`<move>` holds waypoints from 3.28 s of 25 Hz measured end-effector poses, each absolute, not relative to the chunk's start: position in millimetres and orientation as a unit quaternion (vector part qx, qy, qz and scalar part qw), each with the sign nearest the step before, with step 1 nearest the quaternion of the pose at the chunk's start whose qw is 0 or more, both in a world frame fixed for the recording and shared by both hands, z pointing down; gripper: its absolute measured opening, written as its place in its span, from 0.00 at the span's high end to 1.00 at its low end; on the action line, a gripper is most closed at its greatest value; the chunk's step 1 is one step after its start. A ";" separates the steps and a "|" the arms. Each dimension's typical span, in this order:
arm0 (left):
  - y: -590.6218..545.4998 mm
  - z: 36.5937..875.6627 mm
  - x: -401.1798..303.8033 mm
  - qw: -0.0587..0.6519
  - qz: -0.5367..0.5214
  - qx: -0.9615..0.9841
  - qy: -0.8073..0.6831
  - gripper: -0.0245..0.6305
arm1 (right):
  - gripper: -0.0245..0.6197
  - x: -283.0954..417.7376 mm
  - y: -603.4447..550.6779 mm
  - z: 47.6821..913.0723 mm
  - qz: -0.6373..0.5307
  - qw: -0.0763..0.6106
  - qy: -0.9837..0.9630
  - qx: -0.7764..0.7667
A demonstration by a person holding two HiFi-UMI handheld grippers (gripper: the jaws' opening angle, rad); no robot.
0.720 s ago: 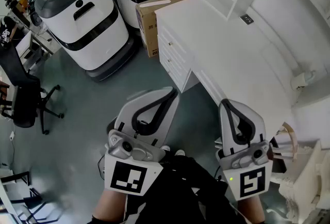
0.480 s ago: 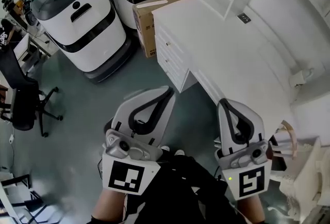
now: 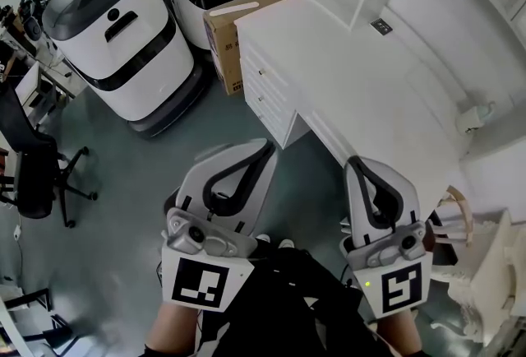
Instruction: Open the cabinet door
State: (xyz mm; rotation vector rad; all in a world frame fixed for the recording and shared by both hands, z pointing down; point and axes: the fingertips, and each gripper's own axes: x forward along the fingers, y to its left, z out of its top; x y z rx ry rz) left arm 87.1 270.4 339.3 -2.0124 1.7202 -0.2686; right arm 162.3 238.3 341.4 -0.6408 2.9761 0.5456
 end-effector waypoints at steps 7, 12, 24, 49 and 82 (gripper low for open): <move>270.5 341.5 77.5 0.237 -0.091 -0.739 0.624 0.96 | 0.96 154.1 240.0 341.7 0.178 0.021 0.960 -0.216; 272.6 339.4 71.7 0.241 -0.085 -0.747 0.614 0.96 | 0.96 147.1 243.4 339.6 0.183 0.017 0.957 -0.226; 287.6 331.8 64.6 0.259 -0.068 -0.755 0.599 0.96 | 0.96 143.6 262.3 334.5 0.199 0.015 0.947 -0.251; 249.9 336.1 60.9 0.272 -0.075 -0.756 0.591 0.96 | 0.96 142.0 223.1 343.2 0.201 0.017 0.945 -0.257; 33.4 327.2 -1.4 0.269 -0.094 -0.735 0.615 0.96 | 0.96 76.4 -1.6 341.6 0.189 0.014 0.958 -0.216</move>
